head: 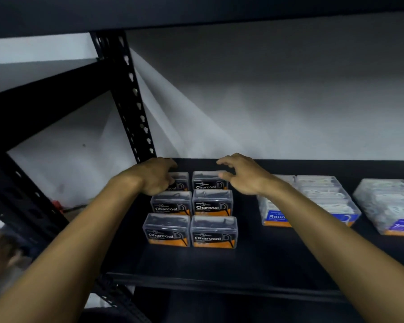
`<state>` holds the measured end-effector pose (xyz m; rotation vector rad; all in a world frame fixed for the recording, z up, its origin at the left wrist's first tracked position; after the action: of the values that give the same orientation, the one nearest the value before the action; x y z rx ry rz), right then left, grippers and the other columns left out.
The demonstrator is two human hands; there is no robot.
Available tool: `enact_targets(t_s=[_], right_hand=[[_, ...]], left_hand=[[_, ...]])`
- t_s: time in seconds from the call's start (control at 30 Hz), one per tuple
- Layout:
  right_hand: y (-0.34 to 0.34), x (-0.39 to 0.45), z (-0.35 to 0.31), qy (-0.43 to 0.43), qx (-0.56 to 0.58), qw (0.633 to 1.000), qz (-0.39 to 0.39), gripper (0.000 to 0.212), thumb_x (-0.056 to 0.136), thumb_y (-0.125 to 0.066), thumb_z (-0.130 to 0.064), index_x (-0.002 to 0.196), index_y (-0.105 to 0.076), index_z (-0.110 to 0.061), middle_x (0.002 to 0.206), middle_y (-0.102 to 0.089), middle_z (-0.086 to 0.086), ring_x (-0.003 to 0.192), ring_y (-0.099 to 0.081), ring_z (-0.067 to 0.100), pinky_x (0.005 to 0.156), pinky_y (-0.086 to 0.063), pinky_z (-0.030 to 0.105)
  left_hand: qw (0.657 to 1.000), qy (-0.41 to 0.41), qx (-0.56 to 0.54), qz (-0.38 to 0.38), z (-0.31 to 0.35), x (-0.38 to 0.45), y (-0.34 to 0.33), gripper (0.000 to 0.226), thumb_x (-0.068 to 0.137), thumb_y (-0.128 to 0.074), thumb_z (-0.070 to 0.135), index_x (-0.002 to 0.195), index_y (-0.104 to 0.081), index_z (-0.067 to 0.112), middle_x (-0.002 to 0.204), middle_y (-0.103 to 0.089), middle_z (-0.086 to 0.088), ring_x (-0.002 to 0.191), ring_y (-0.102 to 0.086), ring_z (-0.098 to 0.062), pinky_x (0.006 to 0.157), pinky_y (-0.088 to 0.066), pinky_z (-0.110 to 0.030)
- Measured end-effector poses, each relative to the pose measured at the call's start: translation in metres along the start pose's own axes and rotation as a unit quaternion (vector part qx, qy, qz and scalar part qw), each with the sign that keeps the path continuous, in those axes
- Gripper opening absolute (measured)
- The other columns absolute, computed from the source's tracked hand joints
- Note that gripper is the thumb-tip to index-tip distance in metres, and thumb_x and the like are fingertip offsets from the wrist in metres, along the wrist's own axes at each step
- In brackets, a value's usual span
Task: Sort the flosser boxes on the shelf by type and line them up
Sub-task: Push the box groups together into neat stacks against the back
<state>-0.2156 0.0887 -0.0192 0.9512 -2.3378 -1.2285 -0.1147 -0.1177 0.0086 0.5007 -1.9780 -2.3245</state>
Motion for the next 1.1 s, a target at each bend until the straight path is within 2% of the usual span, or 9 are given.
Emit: enact_targets(t_s=[0.23,0.37,0.43,0.6,1.1], right_hand=[[-0.007,0.009,-0.004,-0.014,-0.017,0.999,-0.045,0.050,0.095,-0.054,-0.029,0.142,-0.039,-0.021,0.146,-0.039,0.006,0.134,-0.037,0.022,0.108,-0.031,0.034],[-0.011,0.011,-0.006,-0.009,-0.008,0.999,-0.050,0.051,0.093,-0.057,-0.024,0.141,-0.041,-0.017,0.145,-0.043,0.005,0.133,-0.039,0.020,0.104,-0.031,0.028],[-0.014,0.012,-0.004,-0.010,-0.013,0.999,-0.050,0.049,0.093,-0.057,-0.023,0.140,-0.043,-0.018,0.144,-0.044,0.004,0.131,-0.041,0.019,0.102,-0.031,0.026],[-0.015,0.013,0.000,-0.010,-0.006,0.999,-0.035,0.048,0.091,-0.060,-0.022,0.137,-0.046,-0.019,0.140,-0.048,0.004,0.126,-0.046,0.018,0.100,-0.035,0.026],[-0.017,0.012,0.006,-0.012,0.000,1.000,-0.017,0.046,0.091,-0.060,-0.023,0.135,-0.048,-0.021,0.139,-0.050,0.004,0.124,-0.047,0.019,0.101,-0.037,0.029]], left_hand=[[1.000,-0.014,0.011,0.014,-0.009,0.011,-0.009,0.046,0.096,-0.052,0.022,0.142,-0.044,0.020,0.144,-0.047,-0.005,0.128,-0.046,-0.023,0.100,-0.040,-0.031],[0.999,-0.023,-0.003,0.022,-0.014,0.016,-0.014,0.037,0.095,-0.052,0.019,0.132,-0.052,0.021,0.131,-0.056,-0.005,0.114,-0.054,-0.022,0.083,-0.042,-0.027],[0.999,-0.027,-0.010,0.031,-0.012,0.017,-0.016,0.035,0.095,-0.052,0.017,0.130,-0.053,0.020,0.129,-0.057,-0.006,0.112,-0.055,-0.022,0.079,-0.040,-0.025],[0.998,-0.038,-0.016,0.035,-0.009,0.021,-0.016,0.034,0.094,-0.053,0.014,0.128,-0.055,0.019,0.127,-0.058,-0.006,0.111,-0.055,-0.022,0.085,-0.046,-0.028],[0.998,-0.045,-0.031,0.019,-0.007,0.026,-0.017,0.040,0.095,-0.053,0.014,0.134,-0.051,0.021,0.133,-0.054,-0.006,0.115,-0.053,-0.021,0.084,-0.043,-0.024]])
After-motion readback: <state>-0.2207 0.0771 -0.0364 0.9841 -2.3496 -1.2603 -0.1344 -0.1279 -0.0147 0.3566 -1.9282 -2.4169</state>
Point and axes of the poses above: each hand's wrist, its own x-axis towards the middle knuckle, its own y-axis out of the back of the hand, z = x × y, the point moved 1 cm from there along x, towards the middle knuckle
